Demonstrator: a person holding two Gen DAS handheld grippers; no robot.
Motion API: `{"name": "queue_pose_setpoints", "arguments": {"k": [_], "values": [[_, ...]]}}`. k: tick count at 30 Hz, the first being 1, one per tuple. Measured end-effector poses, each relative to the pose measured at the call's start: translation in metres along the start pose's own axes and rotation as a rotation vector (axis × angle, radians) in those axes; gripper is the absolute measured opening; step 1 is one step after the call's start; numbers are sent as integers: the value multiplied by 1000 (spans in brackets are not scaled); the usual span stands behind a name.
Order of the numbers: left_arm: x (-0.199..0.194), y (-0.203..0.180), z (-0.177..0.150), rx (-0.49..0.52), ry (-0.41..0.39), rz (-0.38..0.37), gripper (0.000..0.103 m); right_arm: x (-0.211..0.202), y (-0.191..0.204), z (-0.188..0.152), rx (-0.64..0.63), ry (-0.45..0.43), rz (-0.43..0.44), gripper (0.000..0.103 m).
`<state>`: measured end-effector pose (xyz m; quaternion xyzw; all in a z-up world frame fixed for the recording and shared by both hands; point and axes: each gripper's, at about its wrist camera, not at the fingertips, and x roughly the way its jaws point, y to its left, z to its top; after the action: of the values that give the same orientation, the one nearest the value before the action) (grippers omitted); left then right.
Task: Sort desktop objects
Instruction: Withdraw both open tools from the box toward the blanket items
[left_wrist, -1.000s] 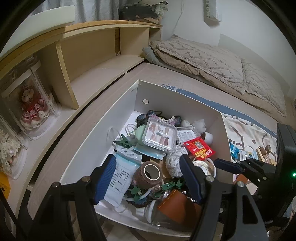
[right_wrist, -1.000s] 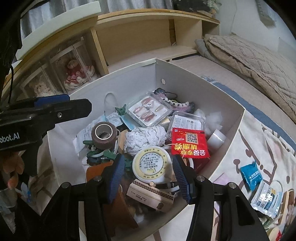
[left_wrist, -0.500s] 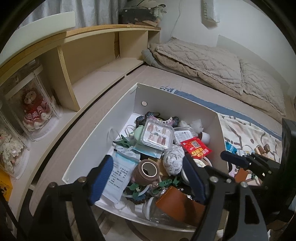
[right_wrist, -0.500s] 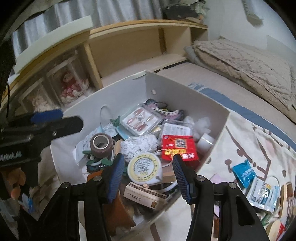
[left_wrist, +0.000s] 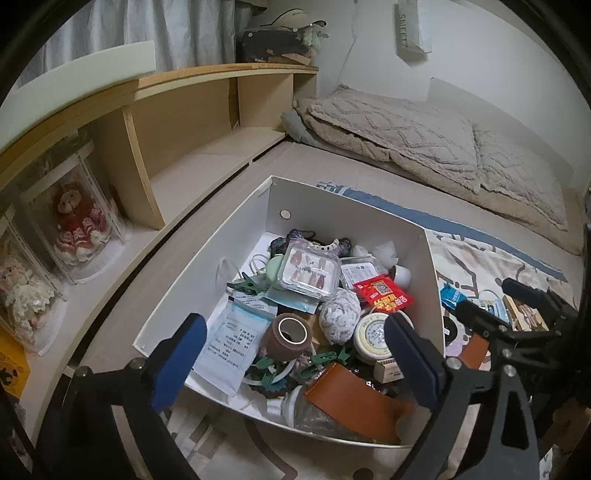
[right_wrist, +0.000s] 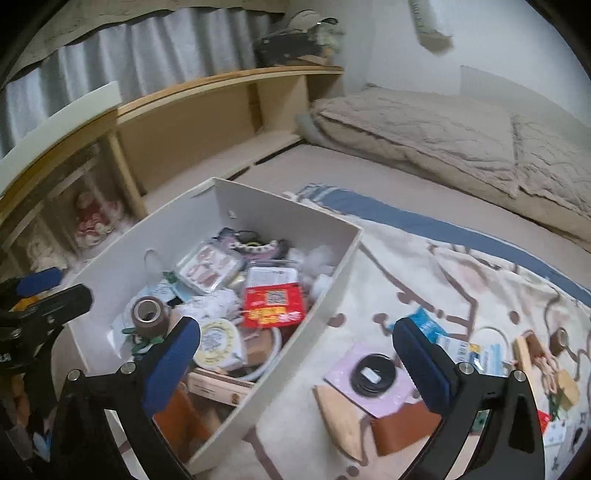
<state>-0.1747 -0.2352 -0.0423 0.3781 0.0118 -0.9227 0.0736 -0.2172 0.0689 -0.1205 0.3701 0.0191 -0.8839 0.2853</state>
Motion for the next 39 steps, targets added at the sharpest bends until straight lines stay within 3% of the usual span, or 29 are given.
{"name": "queue_pose_setpoints", "arguments": {"k": [20,39], "values": [[-32,-44,0,31,-38,-69,103,-69,-62,-25,69,-57,-116,103],[-60,-137,-9,143,-75,-153,103,-137,-123,-61,80,-88,-222,103]]}}
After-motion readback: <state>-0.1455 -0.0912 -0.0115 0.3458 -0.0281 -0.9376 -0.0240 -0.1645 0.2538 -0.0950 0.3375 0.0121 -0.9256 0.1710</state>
